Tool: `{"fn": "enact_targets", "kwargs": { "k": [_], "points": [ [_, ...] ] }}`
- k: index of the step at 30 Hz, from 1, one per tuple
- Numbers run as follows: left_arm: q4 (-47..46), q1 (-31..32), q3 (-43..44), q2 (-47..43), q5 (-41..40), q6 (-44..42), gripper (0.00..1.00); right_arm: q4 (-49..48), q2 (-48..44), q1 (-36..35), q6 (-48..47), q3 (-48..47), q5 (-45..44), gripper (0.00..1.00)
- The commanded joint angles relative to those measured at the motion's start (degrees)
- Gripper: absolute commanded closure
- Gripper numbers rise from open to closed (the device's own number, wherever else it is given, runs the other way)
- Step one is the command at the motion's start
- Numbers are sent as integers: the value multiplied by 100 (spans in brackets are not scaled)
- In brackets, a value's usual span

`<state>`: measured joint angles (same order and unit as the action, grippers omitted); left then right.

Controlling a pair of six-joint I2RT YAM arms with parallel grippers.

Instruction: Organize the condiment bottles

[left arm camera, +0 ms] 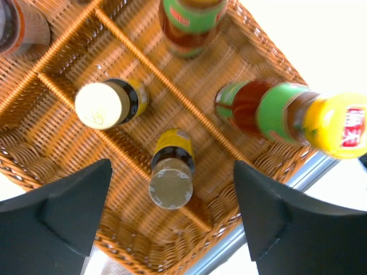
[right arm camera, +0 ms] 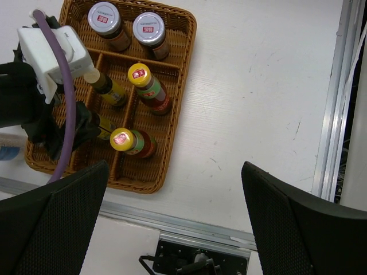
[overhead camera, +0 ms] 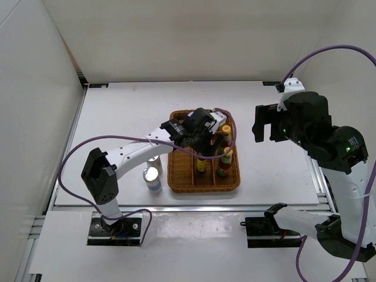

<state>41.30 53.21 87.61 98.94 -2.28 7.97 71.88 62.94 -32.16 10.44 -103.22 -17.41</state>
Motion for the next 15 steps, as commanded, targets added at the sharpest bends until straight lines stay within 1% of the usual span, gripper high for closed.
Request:
{"fn": "enact_targets", "kwargs": {
  "k": [1, 4, 5, 7, 8, 9, 10, 12, 13, 15],
  "points": [
    [-140, 5, 274, -383, 114, -32, 0, -165, -80, 8, 11, 30, -105, 1],
    [27, 5, 475, -629, -236, -94, 0, -226, -28, 8, -42, 30, -105, 1],
    [80, 5, 537, -908, -533, -94, 0, -227, -27, 8, -42, 30, -53, 1],
    [80, 5, 537, -1313, -807, -94, 0, -227, 26, 8, -42, 30, -52, 1],
    [80, 5, 390, -1524, -1000, -146, 0, -227, 26, 8, -42, 30, 0, 1],
    [-94, -82, 266, -1927, -1002, -146, 0, -227, 26, 8, -42, 30, 1, 1],
    [-96, -361, 135, -2113, -1002, -146, 0, -279, 26, 8, -42, 30, 1, 1],
    [-148, -696, -331, -2430, -1124, -146, 0, -279, 26, 8, -42, 30, 1, 1],
    [-148, -1029, -507, -2658, -1264, -77, 0, -279, 26, 8, -42, 100, 1, 1],
    [-148, -1364, -1032, -2844, -1170, -24, 0, -332, 26, 8, -42, 231, 1, 1]
  ]
}}
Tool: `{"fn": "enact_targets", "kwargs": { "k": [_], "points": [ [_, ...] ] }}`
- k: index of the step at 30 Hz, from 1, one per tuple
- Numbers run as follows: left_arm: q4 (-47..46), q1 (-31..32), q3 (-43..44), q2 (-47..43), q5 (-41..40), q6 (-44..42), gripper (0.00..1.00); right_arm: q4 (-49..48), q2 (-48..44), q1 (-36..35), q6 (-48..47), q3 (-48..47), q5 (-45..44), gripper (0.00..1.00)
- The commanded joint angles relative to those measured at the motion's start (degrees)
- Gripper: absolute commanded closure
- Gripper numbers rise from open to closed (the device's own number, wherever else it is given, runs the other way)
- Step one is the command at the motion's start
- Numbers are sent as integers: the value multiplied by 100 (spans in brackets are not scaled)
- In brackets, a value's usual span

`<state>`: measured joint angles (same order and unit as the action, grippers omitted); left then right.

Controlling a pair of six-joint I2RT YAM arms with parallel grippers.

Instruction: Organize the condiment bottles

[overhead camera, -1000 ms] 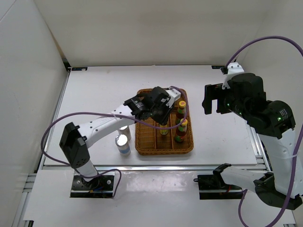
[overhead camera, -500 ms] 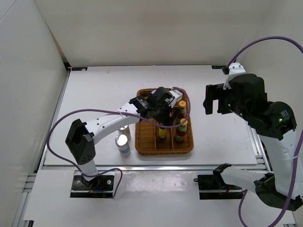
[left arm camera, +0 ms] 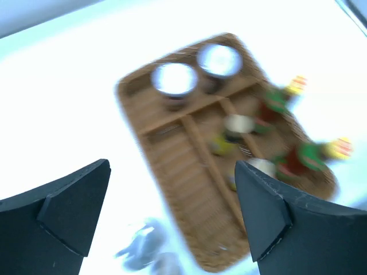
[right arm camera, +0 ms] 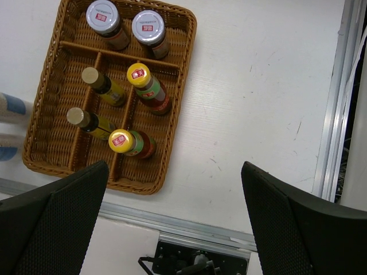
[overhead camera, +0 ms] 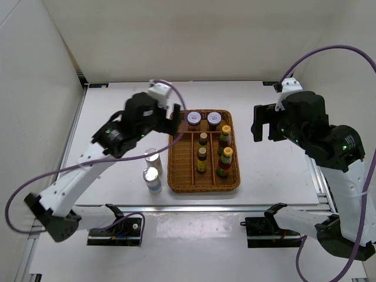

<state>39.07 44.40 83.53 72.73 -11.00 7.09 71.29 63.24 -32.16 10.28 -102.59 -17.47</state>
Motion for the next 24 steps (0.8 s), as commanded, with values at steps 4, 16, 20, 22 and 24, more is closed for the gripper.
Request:
{"fn": "enact_targets", "kwargs": {
  "k": [4, 16, 20, 22, 24],
  "points": [
    [75, -1082, -1250, -286, 361, 344, 0, -335, -66, 8, -26, 309, 7, 1],
    [549, -1487, -2085, -286, 1013, 1320, 0, -335, -66, 8, -26, 370, 7, 1],
    [672, -1540, -2235, -172, 1206, 1443, 4, -387, -66, 8, -26, 371, 7, 1],
    [733, -1540, -2315, -171, 1285, 1496, 6, -387, -66, 8, -26, 371, 7, 1],
    [734, -1540, -2376, -171, 1285, 1497, 8, -387, -66, 8, -26, 423, 7, 1]
  ]
}}
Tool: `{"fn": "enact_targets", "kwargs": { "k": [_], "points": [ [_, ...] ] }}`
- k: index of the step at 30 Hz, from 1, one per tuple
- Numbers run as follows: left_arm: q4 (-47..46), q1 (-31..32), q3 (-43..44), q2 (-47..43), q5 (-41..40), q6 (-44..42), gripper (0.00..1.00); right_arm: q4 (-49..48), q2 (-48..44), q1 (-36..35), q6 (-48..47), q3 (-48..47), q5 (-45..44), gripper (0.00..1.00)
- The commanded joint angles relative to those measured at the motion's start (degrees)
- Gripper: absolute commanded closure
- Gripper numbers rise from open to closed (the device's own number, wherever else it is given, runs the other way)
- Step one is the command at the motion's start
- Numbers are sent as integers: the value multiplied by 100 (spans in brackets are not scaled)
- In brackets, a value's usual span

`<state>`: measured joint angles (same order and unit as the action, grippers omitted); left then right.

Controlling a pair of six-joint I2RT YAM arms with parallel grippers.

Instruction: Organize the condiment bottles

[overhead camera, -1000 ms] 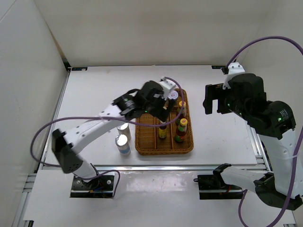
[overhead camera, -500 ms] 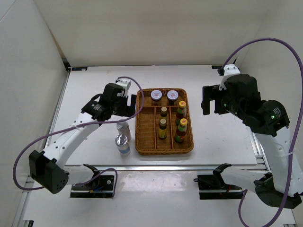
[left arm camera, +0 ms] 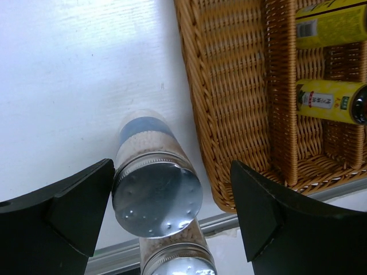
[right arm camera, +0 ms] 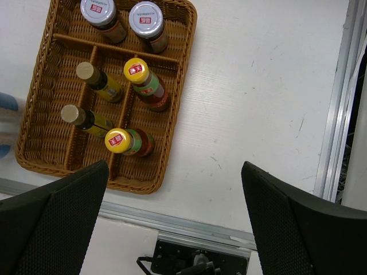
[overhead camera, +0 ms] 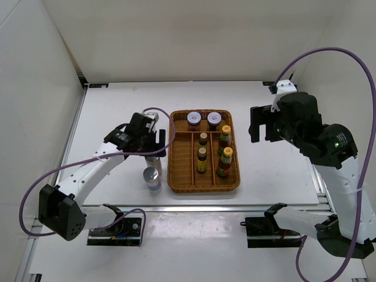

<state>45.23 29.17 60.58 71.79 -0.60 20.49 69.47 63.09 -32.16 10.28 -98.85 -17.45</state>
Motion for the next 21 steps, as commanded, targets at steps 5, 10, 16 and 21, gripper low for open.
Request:
{"fn": "enact_targets", "kwargs": {
  "k": [5, 10, 16, 21],
  "points": [
    [170, -16, -82, -25, 25, 157, 18, -206, -51, 8, -26, 50, 5, 1],
    [232, -16, 278, 80, -37, 51, 38, -206, -51, 8, -26, 50, -48, 1],
    [468, -16, 1420, 335, -440, -63, 84, -206, -51, 8, -26, 50, -48, 1],
    [601, -16, 2500, 528, -643, -168, 89, -206, -51, 8, -26, 50, -100, 1]
  ]
}}
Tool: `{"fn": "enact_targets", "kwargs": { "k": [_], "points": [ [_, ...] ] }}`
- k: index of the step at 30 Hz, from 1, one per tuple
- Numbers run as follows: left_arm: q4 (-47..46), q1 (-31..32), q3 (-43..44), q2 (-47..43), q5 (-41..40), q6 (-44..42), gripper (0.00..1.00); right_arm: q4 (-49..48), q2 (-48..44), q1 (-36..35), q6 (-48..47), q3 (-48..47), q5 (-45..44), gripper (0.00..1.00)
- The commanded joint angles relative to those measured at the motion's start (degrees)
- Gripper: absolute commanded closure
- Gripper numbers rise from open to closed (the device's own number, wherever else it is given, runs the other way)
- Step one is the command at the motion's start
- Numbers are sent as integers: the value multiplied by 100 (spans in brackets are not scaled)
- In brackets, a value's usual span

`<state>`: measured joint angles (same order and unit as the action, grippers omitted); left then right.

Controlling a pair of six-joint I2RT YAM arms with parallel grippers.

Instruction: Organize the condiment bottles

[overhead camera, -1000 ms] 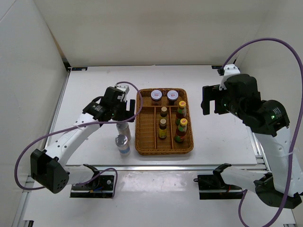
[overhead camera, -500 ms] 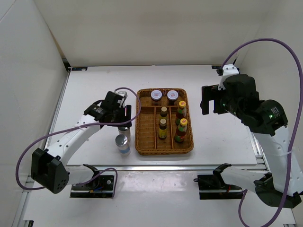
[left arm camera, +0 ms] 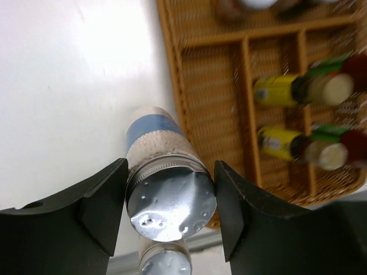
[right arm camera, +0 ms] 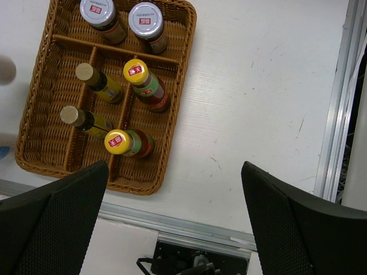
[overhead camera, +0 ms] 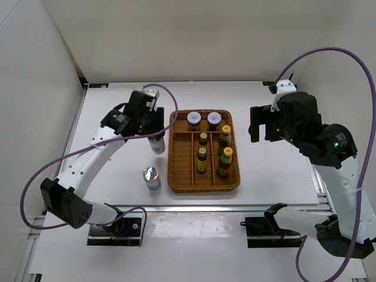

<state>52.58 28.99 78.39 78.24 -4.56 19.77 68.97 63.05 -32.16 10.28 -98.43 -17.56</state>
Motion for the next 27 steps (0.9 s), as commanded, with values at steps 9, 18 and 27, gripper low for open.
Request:
{"fn": "enact_targets", "kwargs": {
  "k": [9, 18, 27],
  "points": [
    [-423, 282, 1784, 920, 349, -43, 89, -156, -47, 8, -26, 8, -89, 1],
    [-898, 335, 1803, 1800, 781, -43, 89, 2, -152, 8, -26, 8, -265, 1],
    [-1136, 335, 1293, 2047, 913, -149, 33, 2, -205, 8, -26, 175, -397, 1]
  ]
}}
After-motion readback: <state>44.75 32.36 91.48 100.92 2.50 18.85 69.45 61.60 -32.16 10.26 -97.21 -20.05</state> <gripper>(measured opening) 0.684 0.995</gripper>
